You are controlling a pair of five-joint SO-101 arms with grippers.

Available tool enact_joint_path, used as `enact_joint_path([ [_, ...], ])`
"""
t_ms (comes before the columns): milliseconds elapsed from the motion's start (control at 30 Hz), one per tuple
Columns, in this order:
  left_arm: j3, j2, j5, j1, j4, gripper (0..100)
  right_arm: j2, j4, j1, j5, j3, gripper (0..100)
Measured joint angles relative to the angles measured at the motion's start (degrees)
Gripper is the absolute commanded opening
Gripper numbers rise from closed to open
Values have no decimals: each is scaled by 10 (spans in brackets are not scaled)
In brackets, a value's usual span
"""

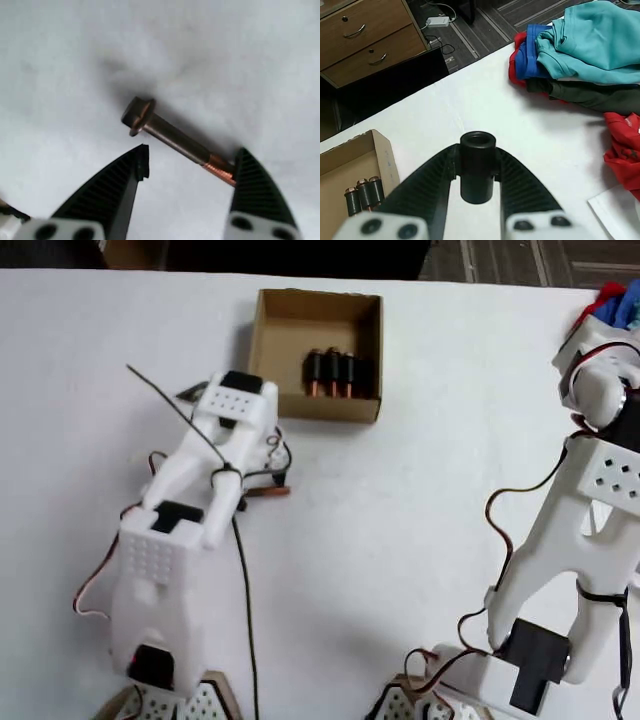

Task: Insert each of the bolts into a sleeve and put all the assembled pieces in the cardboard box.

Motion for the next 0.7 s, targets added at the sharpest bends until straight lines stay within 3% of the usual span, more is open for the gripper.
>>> enact_joint_path([
  [167,3,4,-178,3,27,28,0,0,0,0,0,20],
  [500,-83,7,-634,1,79,28,0,0,0,0,0,20],
  [600,-88,7,-677,1,79,50,0,0,0,0,0,20],
  [700,-100,9,-662,1,79,169,0,0,0,0,0,20],
])
